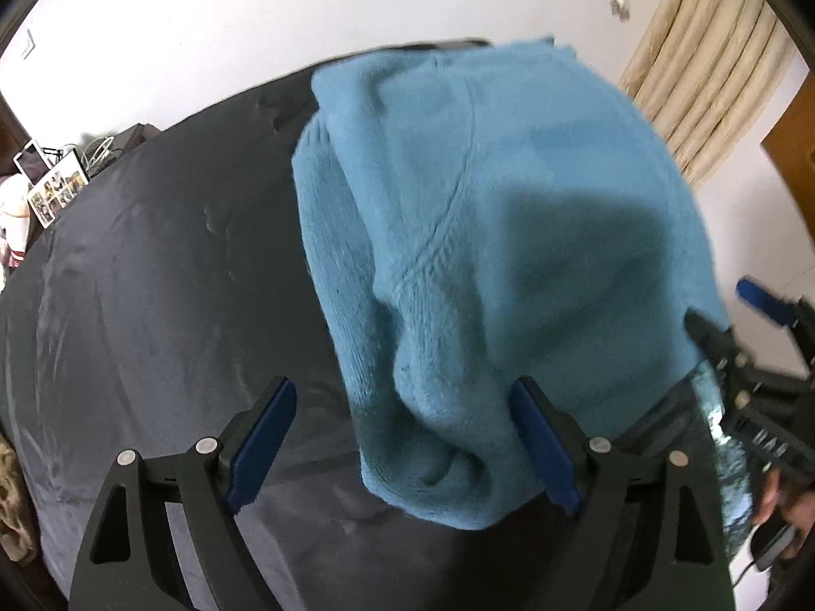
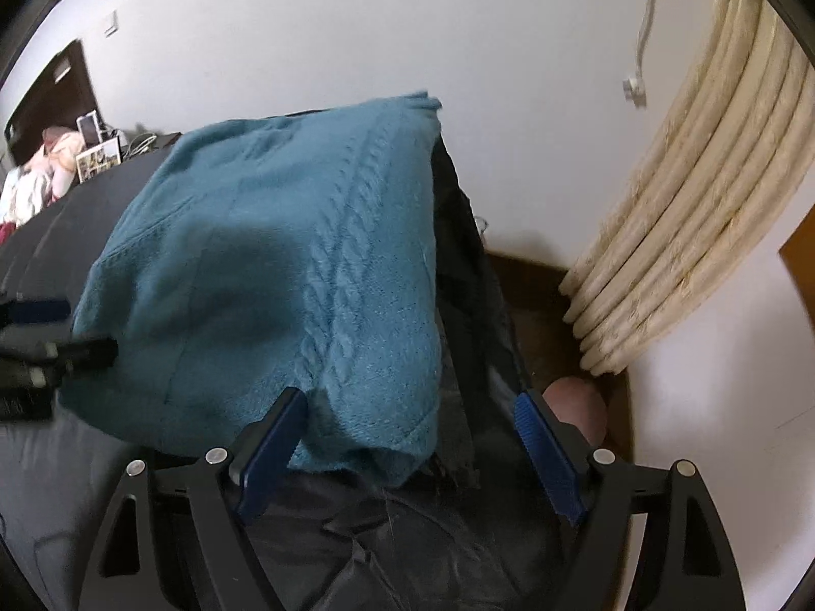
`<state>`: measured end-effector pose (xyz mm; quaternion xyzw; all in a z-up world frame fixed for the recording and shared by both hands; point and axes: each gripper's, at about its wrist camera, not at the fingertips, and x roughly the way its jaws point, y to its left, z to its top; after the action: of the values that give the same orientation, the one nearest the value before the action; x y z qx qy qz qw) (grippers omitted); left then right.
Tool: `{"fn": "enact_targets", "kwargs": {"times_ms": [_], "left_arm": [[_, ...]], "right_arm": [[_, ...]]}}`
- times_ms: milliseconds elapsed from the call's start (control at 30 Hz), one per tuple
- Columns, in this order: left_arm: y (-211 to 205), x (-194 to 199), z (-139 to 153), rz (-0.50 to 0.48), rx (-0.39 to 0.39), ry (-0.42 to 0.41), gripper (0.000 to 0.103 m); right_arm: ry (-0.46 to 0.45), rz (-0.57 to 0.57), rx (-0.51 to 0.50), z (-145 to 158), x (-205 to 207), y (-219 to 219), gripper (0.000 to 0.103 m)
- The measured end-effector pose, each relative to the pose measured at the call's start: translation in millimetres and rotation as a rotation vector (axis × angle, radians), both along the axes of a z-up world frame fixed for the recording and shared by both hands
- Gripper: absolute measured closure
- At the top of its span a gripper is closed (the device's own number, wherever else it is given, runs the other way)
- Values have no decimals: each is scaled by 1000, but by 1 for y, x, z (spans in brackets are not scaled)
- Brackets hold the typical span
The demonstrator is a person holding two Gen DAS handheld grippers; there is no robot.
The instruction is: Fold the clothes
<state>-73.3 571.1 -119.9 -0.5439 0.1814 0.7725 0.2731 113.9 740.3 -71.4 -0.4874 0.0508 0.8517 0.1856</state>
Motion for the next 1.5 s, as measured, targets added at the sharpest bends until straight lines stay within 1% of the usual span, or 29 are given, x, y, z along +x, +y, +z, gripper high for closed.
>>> {"fn": "enact_targets", "kwargs": {"times_ms": [133,200,300,500,633,700,767,900,1000,1100,1200,1300,1367,1433,1500], "left_arm": [[-4,-5,-6,20,13,-28,14],[-6,-6,-7,21,8,-24,13],[-8,-6,-7,27,2,-18,11],[-15,-4,-4,32,-1,-14,11],[-19,-1,-2,17,-7,3,11],[-22,0,-2,22,1,-8,11],[-27,-7,-3,29,10,-22,11],[-30,-10,-4,27,1,-13,8],[-31,-13,-4,26,-4,-12,7],[-27,-20,-6,24,-10,-10,5],[-30,-22,-7,15,-13,-4,3],[-33,-25,-9,14,-4,-9,2],[-34,-25,-10,7,-2,-1,1],[-37,-25,-10,2,1,6,0],[-40,-28,-10,9,8,-6,0]], "right_arm": [[-26,23,36,-4,-11,-3,18],[-38,31,63,-5,-15,-6,12],[-44,25,66,-7,-17,-6,9],[-24,7,43,1,-10,-4,9],[21,-5,34,16,9,0,9],[28,-10,27,21,21,4,9],[6,-15,23,18,32,10,9],[-33,-7,13,8,45,13,9],[-42,-7,11,0,43,11,9],[-55,-2,42,-10,32,10,9],[-53,-30,79,-14,23,15,9],[-40,-91,75,-15,24,21,9],[-28,-146,41,-16,27,28,9],[-19,-203,-20,-18,30,38,9],[-19,-192,-40,-15,31,37,9]]}}
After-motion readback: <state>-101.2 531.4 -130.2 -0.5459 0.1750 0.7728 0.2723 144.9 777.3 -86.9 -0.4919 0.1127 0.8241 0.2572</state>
